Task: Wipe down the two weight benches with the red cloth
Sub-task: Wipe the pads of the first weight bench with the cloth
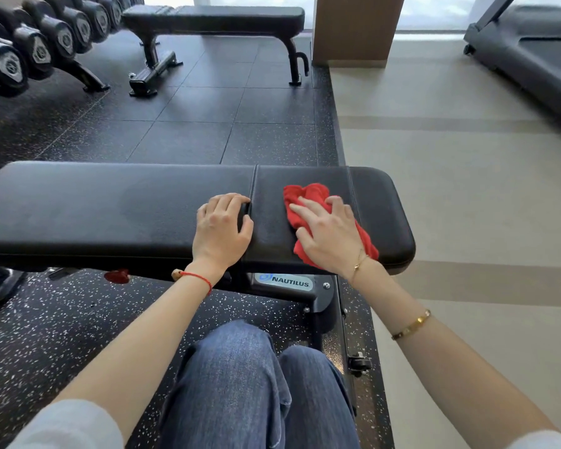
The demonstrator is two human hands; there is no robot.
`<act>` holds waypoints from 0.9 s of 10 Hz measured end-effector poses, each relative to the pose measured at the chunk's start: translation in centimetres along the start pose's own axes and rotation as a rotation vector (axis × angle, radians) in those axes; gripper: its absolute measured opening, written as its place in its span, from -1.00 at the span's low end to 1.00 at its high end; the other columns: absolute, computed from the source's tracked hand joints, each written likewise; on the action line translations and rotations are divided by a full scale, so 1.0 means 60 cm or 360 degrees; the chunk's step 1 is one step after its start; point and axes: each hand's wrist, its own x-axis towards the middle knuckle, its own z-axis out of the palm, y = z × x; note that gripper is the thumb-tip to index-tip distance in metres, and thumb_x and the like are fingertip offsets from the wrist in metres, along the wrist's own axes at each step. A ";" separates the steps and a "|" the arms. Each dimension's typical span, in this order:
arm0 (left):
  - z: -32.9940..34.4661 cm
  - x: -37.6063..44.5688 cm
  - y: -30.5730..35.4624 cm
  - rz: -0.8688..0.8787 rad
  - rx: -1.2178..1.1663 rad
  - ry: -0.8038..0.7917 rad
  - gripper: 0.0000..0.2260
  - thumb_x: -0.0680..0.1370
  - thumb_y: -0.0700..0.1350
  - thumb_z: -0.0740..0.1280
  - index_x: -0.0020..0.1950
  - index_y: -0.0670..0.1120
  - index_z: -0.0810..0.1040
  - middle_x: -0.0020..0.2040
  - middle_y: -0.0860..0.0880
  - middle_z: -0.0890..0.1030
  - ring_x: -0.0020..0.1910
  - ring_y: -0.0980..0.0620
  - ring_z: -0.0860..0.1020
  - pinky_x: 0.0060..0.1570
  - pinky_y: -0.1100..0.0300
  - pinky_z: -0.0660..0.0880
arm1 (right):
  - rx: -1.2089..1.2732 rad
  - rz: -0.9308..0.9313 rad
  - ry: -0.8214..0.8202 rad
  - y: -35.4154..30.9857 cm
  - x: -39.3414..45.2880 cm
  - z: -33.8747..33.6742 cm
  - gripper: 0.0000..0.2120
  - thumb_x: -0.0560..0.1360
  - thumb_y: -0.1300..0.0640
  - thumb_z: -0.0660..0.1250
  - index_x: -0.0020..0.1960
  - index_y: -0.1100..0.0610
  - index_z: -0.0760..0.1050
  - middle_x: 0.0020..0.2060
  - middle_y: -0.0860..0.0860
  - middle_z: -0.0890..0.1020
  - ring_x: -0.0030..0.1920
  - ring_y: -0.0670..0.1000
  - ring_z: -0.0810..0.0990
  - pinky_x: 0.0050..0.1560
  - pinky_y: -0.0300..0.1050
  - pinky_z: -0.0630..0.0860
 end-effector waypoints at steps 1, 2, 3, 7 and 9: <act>-0.001 -0.001 0.001 0.0005 0.0009 0.0003 -0.72 0.57 -0.08 0.26 0.27 -0.04 0.52 0.26 -0.01 0.57 0.30 -0.06 0.46 0.34 -0.05 0.34 | 0.0162 -0.0043 0.0008 0.006 -0.011 -0.005 -0.53 0.58 -0.15 0.10 0.49 -0.18 0.24 0.48 -0.19 0.30 0.38 0.17 0.24 0.40 0.07 0.16; 0.000 -0.001 0.001 -0.0001 0.0005 0.0036 -0.73 0.56 -0.08 0.27 0.24 -0.04 0.53 0.24 -0.01 0.58 0.27 -0.06 0.47 0.32 -0.04 0.34 | 0.0622 0.0034 0.0140 0.029 -0.013 -0.023 -0.47 0.58 -0.15 0.16 0.53 -0.15 0.17 0.52 -0.08 0.24 0.41 0.14 0.29 0.46 0.06 0.18; 0.001 -0.002 0.003 -0.0011 0.0004 0.0051 -0.74 0.55 -0.09 0.27 0.23 -0.04 0.54 0.22 -0.01 0.58 0.26 -0.07 0.47 0.31 -0.04 0.34 | 0.0460 0.0303 0.0179 0.061 -0.016 -0.024 -0.38 0.56 -0.15 0.21 0.54 0.05 0.19 0.51 0.04 0.25 0.44 0.16 0.25 0.44 0.09 0.21; -0.004 -0.004 0.006 -0.0011 0.0007 0.0032 -0.73 0.56 -0.09 0.27 0.25 -0.05 0.54 0.24 -0.01 0.58 0.27 -0.06 0.47 0.33 -0.05 0.34 | 0.0608 0.0373 0.0295 0.048 -0.028 -0.009 -0.65 0.50 -0.09 0.35 0.15 0.14 0.51 0.16 0.03 0.57 0.25 0.09 0.41 0.28 0.02 0.32; -0.004 -0.006 0.006 -0.0017 0.0000 0.0033 -0.72 0.56 -0.09 0.27 0.26 -0.06 0.54 0.25 -0.01 0.58 0.28 -0.07 0.47 0.35 -0.05 0.34 | 0.0956 0.0386 0.0224 0.038 -0.016 -0.035 -0.71 0.42 0.08 0.45 0.01 0.17 0.42 -0.14 0.04 0.59 -0.06 0.11 0.57 0.00 -0.02 0.46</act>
